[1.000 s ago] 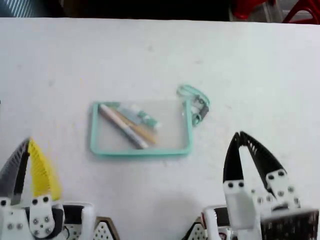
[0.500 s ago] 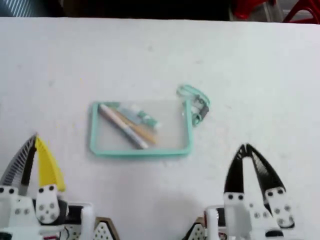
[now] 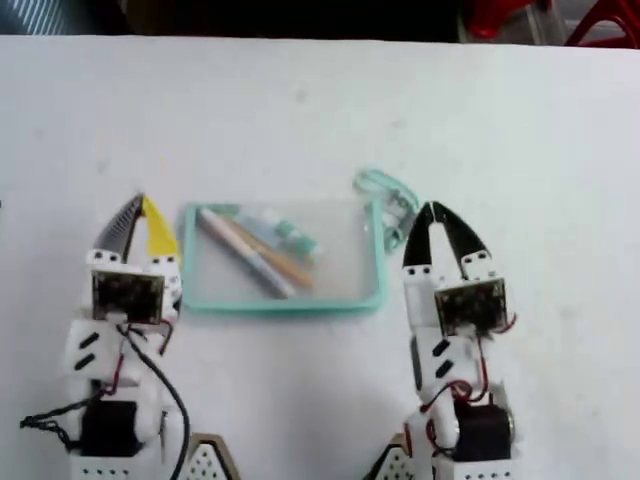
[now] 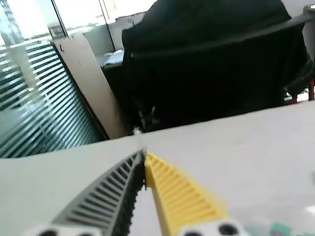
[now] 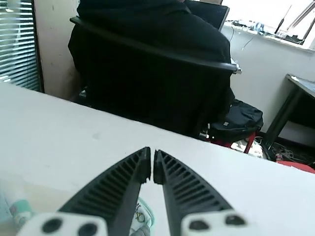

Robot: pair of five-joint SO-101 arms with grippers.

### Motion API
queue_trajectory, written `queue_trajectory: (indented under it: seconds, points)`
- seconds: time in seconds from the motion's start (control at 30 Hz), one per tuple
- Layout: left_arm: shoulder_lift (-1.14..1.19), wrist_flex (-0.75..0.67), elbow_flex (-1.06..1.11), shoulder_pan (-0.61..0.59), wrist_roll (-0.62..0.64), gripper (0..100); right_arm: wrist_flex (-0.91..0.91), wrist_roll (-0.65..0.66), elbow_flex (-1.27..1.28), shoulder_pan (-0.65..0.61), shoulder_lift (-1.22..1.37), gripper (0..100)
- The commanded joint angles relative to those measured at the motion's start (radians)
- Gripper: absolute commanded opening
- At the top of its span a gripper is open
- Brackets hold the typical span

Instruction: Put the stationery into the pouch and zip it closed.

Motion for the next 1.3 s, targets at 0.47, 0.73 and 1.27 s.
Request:
queue_trajectory:
  seconds: [0.47,0.73,1.27]
  points:
    - [0.001,-0.11,0.264,-0.004,-0.011,2,-0.14,-0.008,0.275,-0.001,-0.001,2.2]
    - [0.001,0.189,0.264,-0.007,-0.012,2,0.375,-0.103,0.275,-0.096,-0.001,2.2]
    - [0.001,0.661,0.262,-0.036,-0.012,2,0.67,-0.176,0.275,-0.096,-0.001,1.9]
